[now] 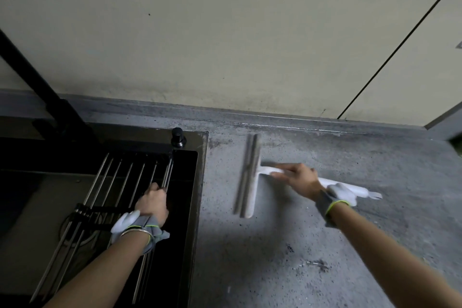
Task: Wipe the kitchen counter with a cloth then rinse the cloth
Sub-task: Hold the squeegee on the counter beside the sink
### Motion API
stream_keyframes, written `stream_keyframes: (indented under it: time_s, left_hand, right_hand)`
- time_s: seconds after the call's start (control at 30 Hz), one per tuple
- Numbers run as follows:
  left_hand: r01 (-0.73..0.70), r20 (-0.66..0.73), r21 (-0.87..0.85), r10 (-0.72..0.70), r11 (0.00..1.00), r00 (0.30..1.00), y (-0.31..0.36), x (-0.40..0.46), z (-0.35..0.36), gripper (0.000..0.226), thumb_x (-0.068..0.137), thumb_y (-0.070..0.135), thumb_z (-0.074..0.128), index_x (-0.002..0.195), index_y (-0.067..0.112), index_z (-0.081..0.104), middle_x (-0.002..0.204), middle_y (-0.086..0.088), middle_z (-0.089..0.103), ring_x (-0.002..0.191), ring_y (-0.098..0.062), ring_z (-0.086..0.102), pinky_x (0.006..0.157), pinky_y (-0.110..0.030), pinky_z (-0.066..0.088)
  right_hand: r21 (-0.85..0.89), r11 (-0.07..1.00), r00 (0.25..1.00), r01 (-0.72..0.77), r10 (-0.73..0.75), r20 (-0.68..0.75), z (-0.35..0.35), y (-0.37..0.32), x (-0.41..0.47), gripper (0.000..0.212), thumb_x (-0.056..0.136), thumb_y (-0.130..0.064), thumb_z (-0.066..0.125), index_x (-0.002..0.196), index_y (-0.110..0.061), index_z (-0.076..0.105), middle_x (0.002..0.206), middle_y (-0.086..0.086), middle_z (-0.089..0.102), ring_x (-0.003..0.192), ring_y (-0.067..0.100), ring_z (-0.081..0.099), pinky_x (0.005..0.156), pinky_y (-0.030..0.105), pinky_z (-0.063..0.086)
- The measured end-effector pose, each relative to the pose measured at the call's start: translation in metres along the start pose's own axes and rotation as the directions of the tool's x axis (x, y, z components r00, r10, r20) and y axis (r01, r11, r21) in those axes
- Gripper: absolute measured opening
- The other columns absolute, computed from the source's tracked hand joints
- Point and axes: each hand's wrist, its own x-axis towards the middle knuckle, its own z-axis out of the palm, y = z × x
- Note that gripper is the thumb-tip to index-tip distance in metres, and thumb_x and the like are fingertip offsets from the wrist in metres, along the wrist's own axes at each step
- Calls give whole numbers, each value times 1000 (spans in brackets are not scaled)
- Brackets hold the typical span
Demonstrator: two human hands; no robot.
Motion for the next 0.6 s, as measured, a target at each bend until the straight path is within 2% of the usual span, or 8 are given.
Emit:
stream_keyframes:
  time_s: [0.1, 0.2, 0.23, 0.33, 0.47, 0.6]
  left_hand:
    - [-32, -17, -39, 32, 999, 999, -4, 1, 0, 47, 96, 14, 46, 142, 16, 33, 143, -4, 31, 128, -24, 43, 94, -33, 45]
    - [-66, 40, -71, 69, 995, 997, -5, 6, 1, 57, 97, 10, 45, 149, 14, 21, 147, -5, 29, 131, -27, 40, 95, -36, 45]
    - [-65, 51, -63, 69, 996, 996, -5, 8, 0, 58, 96, 9, 45, 148, 14, 22, 145, -5, 31, 129, -27, 43, 94, -36, 46]
    - [-77, 79, -31, 79, 997, 994, -7, 15, -2, 54, 94, 7, 49, 144, 11, 31, 138, -7, 38, 121, -28, 50, 90, -35, 47]
    - [-107, 109, -29, 109, 994, 988, -10, 23, 0, 54, 93, 5, 49, 143, 9, 30, 135, -9, 39, 120, -30, 50, 89, -35, 46]
    - [-92, 86, -3, 92, 996, 992, -8, 23, 4, 56, 93, 2, 47, 145, 10, 27, 136, -8, 39, 122, -29, 49, 88, -35, 46]
  right_hand:
    - [-53, 994, 995, -94, 93, -28, -19, 23, 5, 42, 79, -63, 56, 115, -43, 62, 116, -10, 66, 123, 22, 47, 100, 35, 15]
    - [-95, 990, 994, -108, 108, -1, -22, 25, 6, 41, 80, -64, 54, 114, -42, 62, 95, -12, 66, 116, 21, 50, 90, 33, 16]
    - [-125, 988, 995, -93, 95, 8, -20, 22, 7, 40, 81, -63, 53, 114, -42, 63, 98, -11, 66, 116, 20, 51, 90, 34, 17]
    - [-189, 982, 998, -18, 29, 56, -7, 2, 9, 36, 85, -59, 52, 113, -39, 63, 121, -9, 63, 119, 18, 48, 91, 34, 17]
    - [-222, 970, 990, 94, -67, 127, 13, -32, 8, 32, 87, -55, 54, 111, -36, 64, 119, -9, 63, 111, 14, 50, 93, 36, 19]
    - [-216, 956, 973, 196, -162, 166, 39, -61, 1, 35, 88, -52, 53, 117, -35, 62, 121, -8, 61, 108, 13, 49, 94, 35, 21]
